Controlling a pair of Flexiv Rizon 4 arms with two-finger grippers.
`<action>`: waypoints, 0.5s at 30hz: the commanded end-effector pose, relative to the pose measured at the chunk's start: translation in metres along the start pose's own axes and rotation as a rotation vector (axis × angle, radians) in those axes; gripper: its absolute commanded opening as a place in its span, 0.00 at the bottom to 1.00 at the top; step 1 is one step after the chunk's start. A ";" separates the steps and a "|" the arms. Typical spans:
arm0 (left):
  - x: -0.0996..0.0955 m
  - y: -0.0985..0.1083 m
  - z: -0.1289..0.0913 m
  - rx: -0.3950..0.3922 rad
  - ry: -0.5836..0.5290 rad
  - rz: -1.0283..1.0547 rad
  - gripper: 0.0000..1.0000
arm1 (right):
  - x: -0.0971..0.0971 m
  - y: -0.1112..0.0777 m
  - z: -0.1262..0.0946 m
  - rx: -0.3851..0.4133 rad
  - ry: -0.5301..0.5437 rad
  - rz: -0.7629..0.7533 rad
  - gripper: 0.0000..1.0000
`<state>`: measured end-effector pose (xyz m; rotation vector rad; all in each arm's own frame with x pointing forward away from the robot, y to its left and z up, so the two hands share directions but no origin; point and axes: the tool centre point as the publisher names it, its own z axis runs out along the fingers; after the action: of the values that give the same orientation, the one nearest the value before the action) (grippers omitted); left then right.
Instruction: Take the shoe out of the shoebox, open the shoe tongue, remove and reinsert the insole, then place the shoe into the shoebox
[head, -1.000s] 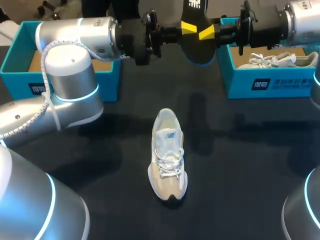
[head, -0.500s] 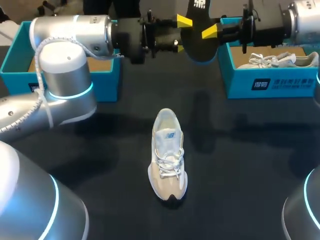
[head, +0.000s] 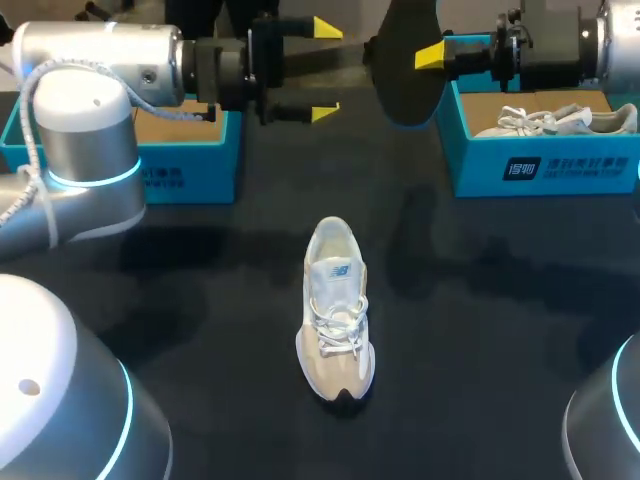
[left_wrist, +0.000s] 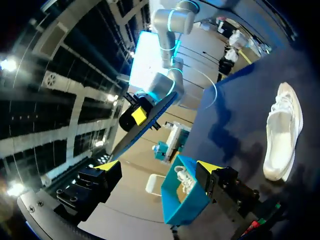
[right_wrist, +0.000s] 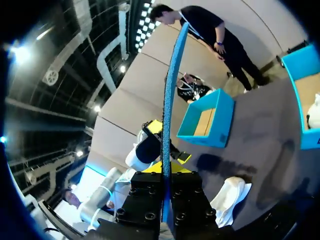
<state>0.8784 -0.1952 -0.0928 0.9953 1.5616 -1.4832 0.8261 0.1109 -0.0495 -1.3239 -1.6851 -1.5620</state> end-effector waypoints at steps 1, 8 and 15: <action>0.008 -0.004 -0.013 -0.021 -0.011 -0.179 1.00 | 0.005 0.001 0.007 -0.025 -0.012 -0.057 0.00; 0.015 0.005 -0.021 -0.057 -0.052 -0.438 1.00 | 0.011 0.003 0.015 -0.043 0.058 -0.228 0.00; 0.015 0.005 -0.021 -0.057 -0.052 -0.438 1.00 | 0.011 0.003 0.015 -0.043 0.058 -0.228 0.00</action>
<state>0.8796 -0.1731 -0.1087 0.6029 1.8519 -1.7326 0.8275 0.1255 -0.0428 -1.1230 -1.8246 -1.7570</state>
